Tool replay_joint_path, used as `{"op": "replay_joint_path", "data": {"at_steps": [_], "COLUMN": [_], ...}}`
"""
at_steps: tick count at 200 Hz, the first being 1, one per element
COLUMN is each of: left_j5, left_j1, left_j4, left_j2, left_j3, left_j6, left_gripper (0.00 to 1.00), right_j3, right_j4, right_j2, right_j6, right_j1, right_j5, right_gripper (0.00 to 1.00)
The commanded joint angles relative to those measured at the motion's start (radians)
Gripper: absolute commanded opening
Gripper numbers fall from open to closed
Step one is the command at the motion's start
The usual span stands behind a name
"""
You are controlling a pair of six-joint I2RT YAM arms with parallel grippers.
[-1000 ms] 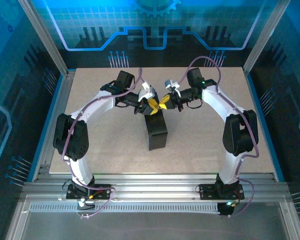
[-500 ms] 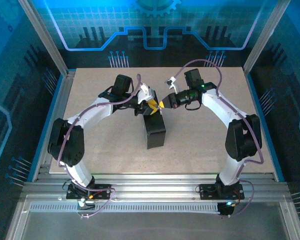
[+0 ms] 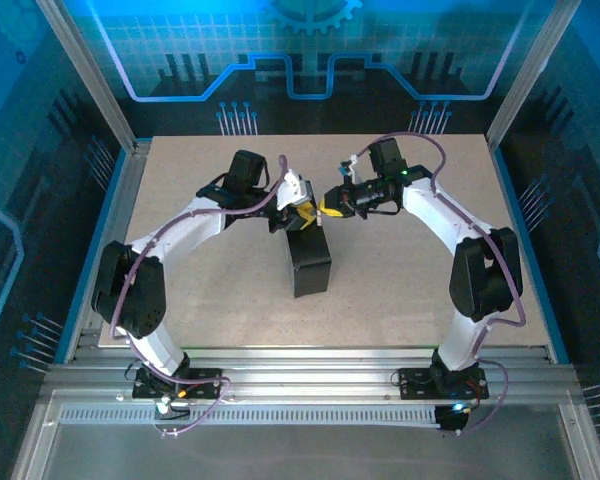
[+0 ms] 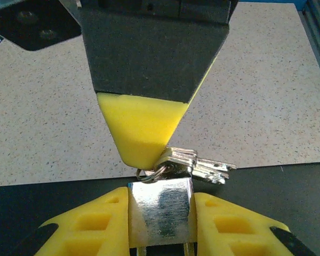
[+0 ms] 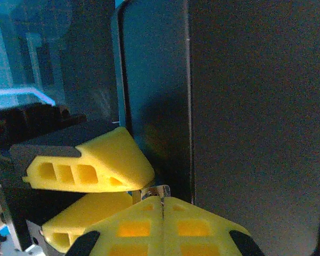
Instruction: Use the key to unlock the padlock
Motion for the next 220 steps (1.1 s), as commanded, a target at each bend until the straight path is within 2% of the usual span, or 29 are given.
{"op": "replay_joint_path", "data": {"at_steps": [1, 32, 74, 83, 108, 127, 145, 170, 201, 220], "left_j5": [-0.069, -0.074, -0.047, -0.039, -0.002, 0.031, 0.054, 0.098, 0.127, 0.159], "left_j1": [-0.012, -0.014, -0.014, -0.012, -0.010, -0.001, 0.005, 0.022, 0.029, 0.034], "left_j4": [0.053, 0.046, 0.008, 0.001, -0.029, -0.056, -0.079, -0.095, -0.127, -0.145], "left_j2": [-0.021, -0.018, -0.020, -0.021, -0.023, -0.014, -0.005, 0.006, 0.015, 0.017], "left_j3": [-0.018, -0.019, -0.016, -0.016, -0.013, -0.002, 0.008, 0.018, 0.037, 0.048], "left_j6": [0.022, 0.031, 0.046, 0.047, 0.051, 0.047, 0.047, 0.035, 0.038, 0.037], "left_gripper": [0.00, 0.00, 0.00, 0.00, 0.00, 0.00, 0.00, 0.00, 0.00, 0.00], "right_j3": [-0.019, -0.094, -0.100, -0.106, -0.058, -0.039, 0.005, 0.096, 0.095, 0.001], "right_j4": [-0.042, 0.077, 0.078, 0.087, -0.019, -0.071, -0.150, -0.234, -0.177, -0.050], "right_j2": [-0.008, -0.061, -0.071, -0.075, -0.075, -0.075, -0.065, -0.038, -0.068, -0.132], "right_j6": [0.194, 0.366, 0.436, 0.448, 0.359, 0.299, 0.194, -0.046, -0.440, -0.664], "right_j1": [0.029, 0.035, 0.027, 0.026, 0.009, -0.021, -0.049, -0.087, -0.116, -0.105], "right_j5": [-0.108, -0.118, -0.137, -0.141, -0.117, -0.092, -0.058, -0.047, -0.053, -0.046], "right_gripper": [0.00, 0.00, 0.03, 0.05, 0.22, 0.28, 0.32, 0.34, 0.33, 0.35]}}
